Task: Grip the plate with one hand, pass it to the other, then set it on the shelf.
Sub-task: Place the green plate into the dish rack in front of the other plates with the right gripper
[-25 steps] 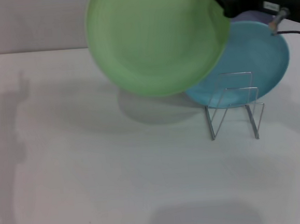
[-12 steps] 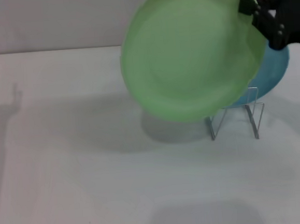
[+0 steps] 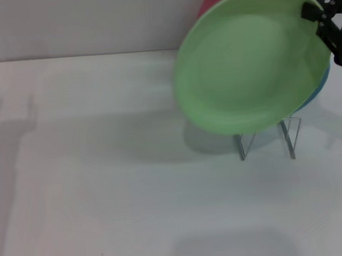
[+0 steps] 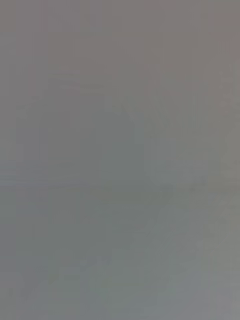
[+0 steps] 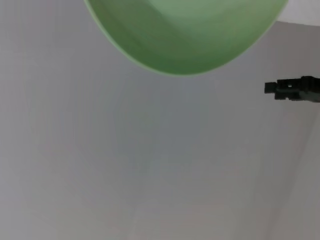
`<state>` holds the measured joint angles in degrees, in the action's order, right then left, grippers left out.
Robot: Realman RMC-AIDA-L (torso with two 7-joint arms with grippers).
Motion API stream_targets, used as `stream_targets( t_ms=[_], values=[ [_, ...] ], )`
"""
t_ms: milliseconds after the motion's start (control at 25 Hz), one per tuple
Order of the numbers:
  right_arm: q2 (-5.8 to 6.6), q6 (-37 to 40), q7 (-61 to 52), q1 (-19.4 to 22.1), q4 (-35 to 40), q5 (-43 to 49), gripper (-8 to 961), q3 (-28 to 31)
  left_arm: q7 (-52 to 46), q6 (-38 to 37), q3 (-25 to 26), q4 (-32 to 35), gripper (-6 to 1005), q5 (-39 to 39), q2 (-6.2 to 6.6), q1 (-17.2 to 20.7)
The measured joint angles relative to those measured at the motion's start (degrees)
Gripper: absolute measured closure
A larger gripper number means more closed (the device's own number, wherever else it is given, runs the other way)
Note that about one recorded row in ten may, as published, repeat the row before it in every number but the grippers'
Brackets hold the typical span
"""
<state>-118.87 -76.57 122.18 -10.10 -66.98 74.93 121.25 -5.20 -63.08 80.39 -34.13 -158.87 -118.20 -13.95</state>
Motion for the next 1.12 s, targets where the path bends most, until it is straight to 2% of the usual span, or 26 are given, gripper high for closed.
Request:
stream_targets(
  t_ms=[520,1120],
  values=[
    [0.71,-3.6,9.4,-1.2,0.5,1.2,917,3.6,0.0,1.2,-2.8,1.7,358,-0.1,-0.27,-1.6],
    [0.77,-4.5,14.8,-1.6,0.0,1.2,918,6.0,-0.1,2.7,-4.3,2.4,359,-0.1,-0.22,-2.6]
  ],
)
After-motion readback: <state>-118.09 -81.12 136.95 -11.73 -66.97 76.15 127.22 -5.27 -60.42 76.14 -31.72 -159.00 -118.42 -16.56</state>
